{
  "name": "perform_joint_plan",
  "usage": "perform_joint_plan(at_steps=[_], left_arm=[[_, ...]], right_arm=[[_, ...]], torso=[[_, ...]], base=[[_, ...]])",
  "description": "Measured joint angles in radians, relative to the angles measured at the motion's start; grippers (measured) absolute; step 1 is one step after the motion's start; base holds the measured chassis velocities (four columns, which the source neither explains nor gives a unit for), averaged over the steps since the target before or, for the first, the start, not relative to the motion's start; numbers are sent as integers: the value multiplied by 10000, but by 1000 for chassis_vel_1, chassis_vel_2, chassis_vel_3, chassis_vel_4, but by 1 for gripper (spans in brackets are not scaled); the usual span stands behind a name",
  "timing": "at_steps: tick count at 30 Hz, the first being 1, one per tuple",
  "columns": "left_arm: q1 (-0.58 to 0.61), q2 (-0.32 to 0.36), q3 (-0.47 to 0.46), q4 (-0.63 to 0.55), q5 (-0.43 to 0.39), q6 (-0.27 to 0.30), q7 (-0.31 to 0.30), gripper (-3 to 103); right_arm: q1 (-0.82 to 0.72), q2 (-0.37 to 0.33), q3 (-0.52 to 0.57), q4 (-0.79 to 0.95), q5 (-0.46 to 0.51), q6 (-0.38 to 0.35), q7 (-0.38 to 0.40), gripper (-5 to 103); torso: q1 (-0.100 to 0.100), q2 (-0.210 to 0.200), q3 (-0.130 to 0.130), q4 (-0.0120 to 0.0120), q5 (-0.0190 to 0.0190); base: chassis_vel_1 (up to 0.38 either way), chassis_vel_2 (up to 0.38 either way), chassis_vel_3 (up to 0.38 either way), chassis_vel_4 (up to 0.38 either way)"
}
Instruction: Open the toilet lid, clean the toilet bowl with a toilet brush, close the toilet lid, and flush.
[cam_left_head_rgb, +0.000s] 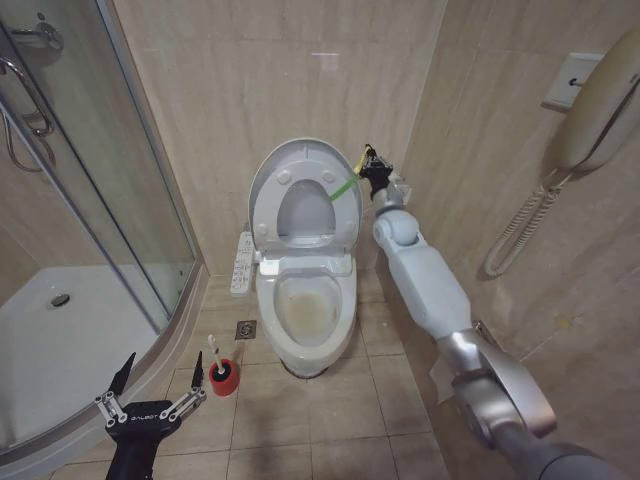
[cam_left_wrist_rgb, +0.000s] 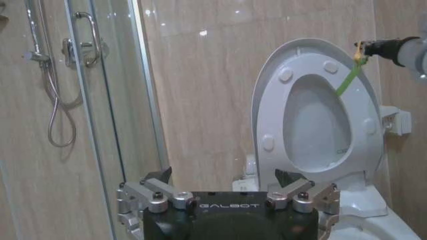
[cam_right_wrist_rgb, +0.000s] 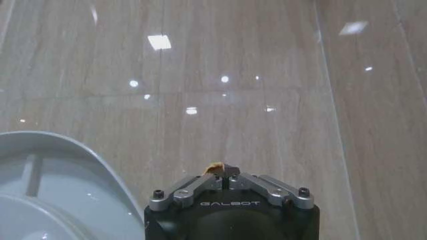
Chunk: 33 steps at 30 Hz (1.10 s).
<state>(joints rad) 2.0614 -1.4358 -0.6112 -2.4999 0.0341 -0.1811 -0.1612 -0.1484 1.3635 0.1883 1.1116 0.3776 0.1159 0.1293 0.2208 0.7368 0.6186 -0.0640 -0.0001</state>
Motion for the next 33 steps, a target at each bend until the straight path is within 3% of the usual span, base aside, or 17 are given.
perform_joint_plan(at_steps=[16, 30, 33], left_arm=[[0, 0, 0, 0, 0, 0, 0, 100], [-1, 1, 0, 0, 0, 0, 1, 100], [-1, 1, 0, 0, 0, 0, 0, 100]], right_arm=[[830, 608, -341, -1252, -308, 241, 206, 1], [370, 62, -205, -436, -231, 71, 300, 1], [370, 34, -131, -480, -288, 69, 294, 1]], torso=[[-2, 1, -1, 2, -1], [10, -3, 5, -5, 2], [4, -2, 2, 8, 1]], base=[[0, 0, 0, 0], [-113, 93, 88, -96], [-23, 46, 7, -19]])
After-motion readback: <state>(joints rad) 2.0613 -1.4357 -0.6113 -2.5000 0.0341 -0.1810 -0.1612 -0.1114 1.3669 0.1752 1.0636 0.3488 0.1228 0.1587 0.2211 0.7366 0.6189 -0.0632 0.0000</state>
